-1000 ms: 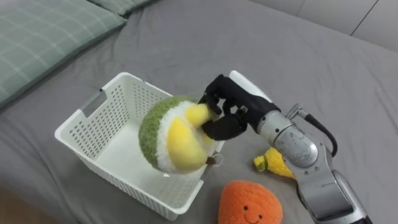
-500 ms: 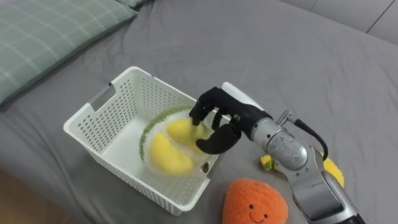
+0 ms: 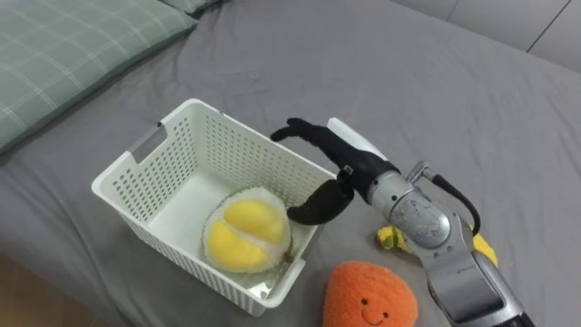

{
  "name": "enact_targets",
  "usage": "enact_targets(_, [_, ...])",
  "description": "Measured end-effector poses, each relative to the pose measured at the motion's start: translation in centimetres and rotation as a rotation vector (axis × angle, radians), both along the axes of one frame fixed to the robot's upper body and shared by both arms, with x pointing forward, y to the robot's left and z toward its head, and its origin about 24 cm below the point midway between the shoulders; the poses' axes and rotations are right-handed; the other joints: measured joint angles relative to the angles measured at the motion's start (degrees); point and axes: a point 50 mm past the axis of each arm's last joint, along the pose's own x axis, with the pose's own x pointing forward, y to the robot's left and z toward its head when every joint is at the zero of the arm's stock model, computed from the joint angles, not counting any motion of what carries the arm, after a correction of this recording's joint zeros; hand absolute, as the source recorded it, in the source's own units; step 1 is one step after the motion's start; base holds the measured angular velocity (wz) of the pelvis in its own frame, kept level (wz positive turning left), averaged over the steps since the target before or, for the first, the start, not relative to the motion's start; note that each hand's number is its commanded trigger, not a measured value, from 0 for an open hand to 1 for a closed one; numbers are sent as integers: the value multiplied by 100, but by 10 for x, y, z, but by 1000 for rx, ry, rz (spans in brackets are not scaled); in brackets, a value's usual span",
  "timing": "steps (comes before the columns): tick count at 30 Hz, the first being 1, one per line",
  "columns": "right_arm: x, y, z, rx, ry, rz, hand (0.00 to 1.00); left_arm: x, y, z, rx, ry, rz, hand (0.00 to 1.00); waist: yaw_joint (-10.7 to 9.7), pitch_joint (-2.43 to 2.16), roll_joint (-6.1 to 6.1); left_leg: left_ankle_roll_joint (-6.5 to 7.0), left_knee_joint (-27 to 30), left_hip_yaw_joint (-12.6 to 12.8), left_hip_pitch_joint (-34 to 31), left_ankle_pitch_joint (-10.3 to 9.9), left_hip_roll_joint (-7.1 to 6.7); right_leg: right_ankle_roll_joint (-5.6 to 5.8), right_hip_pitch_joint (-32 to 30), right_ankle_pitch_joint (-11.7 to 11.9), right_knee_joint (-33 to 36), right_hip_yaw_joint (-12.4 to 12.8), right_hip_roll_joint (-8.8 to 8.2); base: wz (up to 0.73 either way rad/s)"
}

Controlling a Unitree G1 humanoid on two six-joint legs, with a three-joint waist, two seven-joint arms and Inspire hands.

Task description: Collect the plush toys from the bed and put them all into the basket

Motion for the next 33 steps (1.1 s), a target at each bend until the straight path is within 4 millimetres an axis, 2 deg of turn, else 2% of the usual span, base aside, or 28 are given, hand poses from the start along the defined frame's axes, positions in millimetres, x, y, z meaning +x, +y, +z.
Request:
enact_targets(7, [-1,-9,-2,-40,-13,-23,0,-1,2,0,-3,-3,14,0,-119,-24,31,5,0,37,33,3,1,3,18,3,11,45,1,-3])
enact_targets(13, [0,-10,1,-24,-46,-35,0,-5,2,0,-6,2,23,0,-255,-80,85,11,-3,69,52,6,2,7,24,6,10,72,1,0])
enact_targets(19, [5,-30,9,4,-111,-155,0,-17,5,-1,0,25,60,0,-408,-79,88,15,-46,65,156,5,0,13,107,10,1,101,6,0])
enact_targets(22, [5,-51,9,2,-131,-249,0,-21,8,-1,9,31,81,0,-491,-82,79,18,-56,68,175,7,-4,16,111,11,7,117,3,0])
enact_targets(26, [3,-67,9,-7,-133,-310,0,-31,10,-2,28,56,105,0,-604,-83,71,19,-79,107,195,7,1,16,105,11,8,149,3,-5])
enact_targets(31, [2,-85,13,-29,-156,-376,0,-39,10,-2,41,70,117,0,-761,-62,1,22,-85,154,186,6,8,18,81,13,14,154,-3,-2])
enact_targets(33, [0,-89,10,-40,-150,-393,0,-39,10,-2,44,67,116,0,-792,-70,-23,25,-86,160,184,2,9,18,80,13,10,158,-2,0])
